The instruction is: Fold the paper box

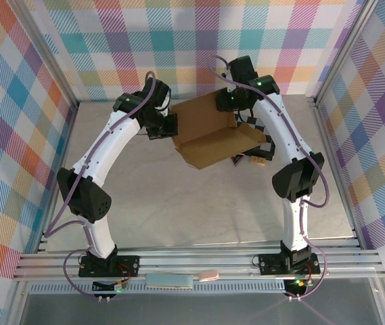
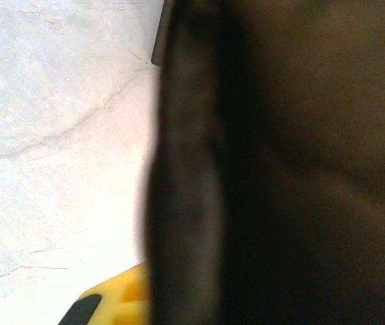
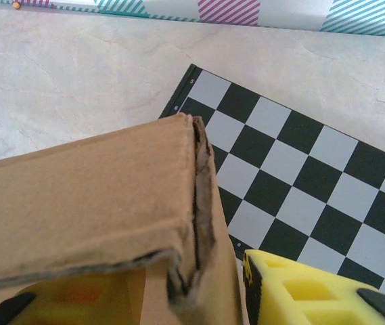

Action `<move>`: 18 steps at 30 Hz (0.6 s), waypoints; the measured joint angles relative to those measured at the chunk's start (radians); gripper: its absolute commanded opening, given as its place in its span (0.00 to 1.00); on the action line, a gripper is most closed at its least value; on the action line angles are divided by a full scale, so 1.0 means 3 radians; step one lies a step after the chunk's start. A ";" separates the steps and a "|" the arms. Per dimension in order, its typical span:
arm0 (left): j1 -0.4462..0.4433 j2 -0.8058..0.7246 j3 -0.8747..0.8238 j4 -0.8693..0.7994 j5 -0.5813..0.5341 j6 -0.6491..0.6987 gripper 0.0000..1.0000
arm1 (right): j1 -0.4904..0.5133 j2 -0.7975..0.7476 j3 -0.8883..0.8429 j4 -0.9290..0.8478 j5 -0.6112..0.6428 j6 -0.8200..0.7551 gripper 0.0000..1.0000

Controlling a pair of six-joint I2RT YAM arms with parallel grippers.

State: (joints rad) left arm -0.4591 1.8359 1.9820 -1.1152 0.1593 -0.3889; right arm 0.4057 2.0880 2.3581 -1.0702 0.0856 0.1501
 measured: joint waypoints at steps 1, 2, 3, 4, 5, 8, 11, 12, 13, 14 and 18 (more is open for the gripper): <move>0.0000 0.0000 0.0000 -0.0001 0.0000 0.0001 0.00 | 0.0000 0.0000 0.0000 -0.0009 0.0011 -0.0005 0.36; 0.0000 -0.0001 0.0000 -0.0001 0.0000 0.0001 0.00 | 0.0000 0.0000 0.0000 -0.0018 0.0027 -0.0009 0.34; 0.0000 -0.0001 0.0000 -0.0001 -0.0001 0.0001 0.00 | 0.0001 0.0000 -0.0001 -0.0025 0.0050 -0.0009 0.33; 0.0000 0.0000 0.0000 -0.0001 -0.0001 0.0001 0.00 | 0.0001 0.0000 -0.0005 -0.0032 0.0085 -0.0004 0.32; 0.0000 0.0000 0.0000 -0.0001 0.0000 0.0001 0.00 | 0.0011 -0.0001 -0.0027 -0.0027 0.0136 -0.0005 0.29; 0.0000 -0.0001 0.0000 -0.0003 0.0000 0.0001 0.00 | 0.0057 -0.0006 -0.0149 -0.0028 0.0355 -0.0025 0.16; 0.0000 0.0001 0.0000 0.0008 0.0013 0.0027 0.00 | 0.0145 -0.0006 -0.0240 -0.0046 0.0607 -0.0031 0.00; 0.0000 0.0003 -0.0001 -0.0001 0.0010 0.0034 0.00 | 0.0186 -0.0005 -0.0244 -0.0065 0.0720 -0.0013 0.00; 0.0000 0.0003 -0.0013 -0.0004 -0.0001 0.0037 0.00 | 0.0237 -0.0005 -0.0244 -0.0089 0.0853 0.0033 0.00; 0.0000 0.0003 -0.0039 0.0006 -0.0015 0.0037 0.00 | 0.0281 -0.0005 -0.0248 -0.0108 0.0974 0.0069 0.00; 0.0013 0.0001 -0.0310 0.0178 -0.0078 0.0037 0.00 | 0.0451 -0.0146 -0.0715 0.0024 0.1373 0.0266 0.00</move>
State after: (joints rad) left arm -0.4553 1.8362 1.8889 -1.0618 0.1360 -0.3779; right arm 0.5411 2.0441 2.1437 -1.0630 0.4976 0.2298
